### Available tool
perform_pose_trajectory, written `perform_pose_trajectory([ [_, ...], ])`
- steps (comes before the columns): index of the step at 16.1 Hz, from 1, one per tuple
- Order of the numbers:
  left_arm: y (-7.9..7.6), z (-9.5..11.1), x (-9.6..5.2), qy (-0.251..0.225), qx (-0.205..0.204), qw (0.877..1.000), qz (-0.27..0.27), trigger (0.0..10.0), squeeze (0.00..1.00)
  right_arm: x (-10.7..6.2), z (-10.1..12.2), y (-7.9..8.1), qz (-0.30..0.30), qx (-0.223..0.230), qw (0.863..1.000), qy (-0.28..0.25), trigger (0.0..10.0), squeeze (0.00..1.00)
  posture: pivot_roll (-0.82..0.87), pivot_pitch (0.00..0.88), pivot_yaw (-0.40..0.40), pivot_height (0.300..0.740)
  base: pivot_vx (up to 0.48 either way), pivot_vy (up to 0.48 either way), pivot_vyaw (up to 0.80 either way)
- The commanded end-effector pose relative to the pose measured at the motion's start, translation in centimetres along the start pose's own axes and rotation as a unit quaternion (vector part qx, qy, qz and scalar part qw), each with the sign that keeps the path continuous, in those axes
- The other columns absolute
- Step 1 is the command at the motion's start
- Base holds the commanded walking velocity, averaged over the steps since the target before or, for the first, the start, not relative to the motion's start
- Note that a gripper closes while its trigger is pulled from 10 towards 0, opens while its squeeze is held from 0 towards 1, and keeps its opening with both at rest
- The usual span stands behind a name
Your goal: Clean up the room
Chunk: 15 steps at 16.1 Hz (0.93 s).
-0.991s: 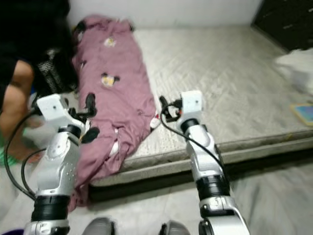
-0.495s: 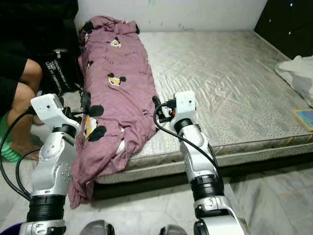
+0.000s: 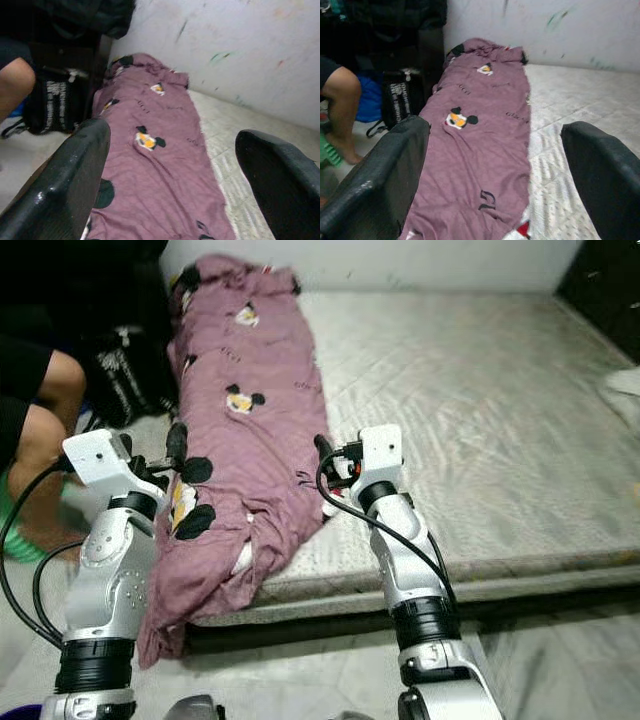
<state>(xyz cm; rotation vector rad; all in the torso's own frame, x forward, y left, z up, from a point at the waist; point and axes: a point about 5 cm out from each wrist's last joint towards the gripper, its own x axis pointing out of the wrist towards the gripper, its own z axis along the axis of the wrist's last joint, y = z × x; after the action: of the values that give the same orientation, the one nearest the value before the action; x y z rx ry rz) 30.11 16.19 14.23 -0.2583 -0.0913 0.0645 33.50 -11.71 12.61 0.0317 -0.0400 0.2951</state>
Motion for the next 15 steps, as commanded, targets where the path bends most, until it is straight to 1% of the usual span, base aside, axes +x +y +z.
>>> perform_pose_trajectory([
  [1,-0.3,0.0,0.1,0.003,0.006,1.000,-0.006,10.0,0.00,0.0,0.2,-0.1,-0.001,0.000,1.000,-0.001,10.0,0.00,0.03,0.000,-0.044,0.740,0.000,0.000,0.00],
  [3,-0.3,0.0,0.1,0.002,0.006,1.000,-0.008,10.0,0.00,0.0,0.2,-0.1,-0.002,0.000,1.000,-0.002,10.0,0.00,0.03,0.000,-0.042,0.740,0.000,0.000,0.00],
  [5,-0.3,0.2,0.2,-0.002,0.007,1.000,-0.010,10.0,0.00,0.1,0.3,-0.2,-0.004,0.001,1.000,-0.002,10.0,0.00,0.03,0.000,-0.041,0.740,0.270,0.000,0.00],
  [7,-0.1,0.1,0.2,0.002,0.011,1.000,-0.005,10.0,0.00,0.1,0.1,-0.1,-0.008,0.003,1.000,0.000,10.0,0.00,0.04,0.000,-0.040,0.740,0.000,0.000,-0.63],
  [8,0.1,-0.1,-0.2,0.007,0.012,1.000,0.008,10.0,0.00,-0.2,-0.1,-0.1,-0.010,-0.006,1.000,0.001,10.0,0.00,0.04,0.000,-0.040,0.740,0.000,0.000,0.00],
  [9,0.1,-0.3,-0.4,0.014,0.010,1.000,0.008,10.0,0.00,-0.3,-0.3,-0.2,-0.012,-0.006,1.000,0.006,10.0,0.00,0.04,0.000,-0.044,0.740,0.000,0.000,0.00],
  [11,0.5,-0.6,-0.8,0.022,0.007,1.000,0.019,10.0,0.00,-1.0,-1.1,0.1,-0.007,0.007,1.000,0.022,10.0,0.00,0.04,0.000,-0.038,0.740,0.000,0.000,0.00],
  [13,0.6,-0.9,-1.1,0.030,0.008,0.999,0.022,10.0,0.00,-1.6,-1.8,0.1,-0.015,0.015,0.999,0.040,10.0,0.00,0.04,0.000,-0.022,0.740,0.000,0.000,-0.80],
  [15,0.4,-1.2,-1.4,0.040,0.014,0.999,0.013,10.0,0.00,-2.1,-1.9,0.2,-0.025,0.020,0.999,0.040,10.0,0.00,0.03,0.021,-0.007,0.740,0.000,0.000,-0.80],
])
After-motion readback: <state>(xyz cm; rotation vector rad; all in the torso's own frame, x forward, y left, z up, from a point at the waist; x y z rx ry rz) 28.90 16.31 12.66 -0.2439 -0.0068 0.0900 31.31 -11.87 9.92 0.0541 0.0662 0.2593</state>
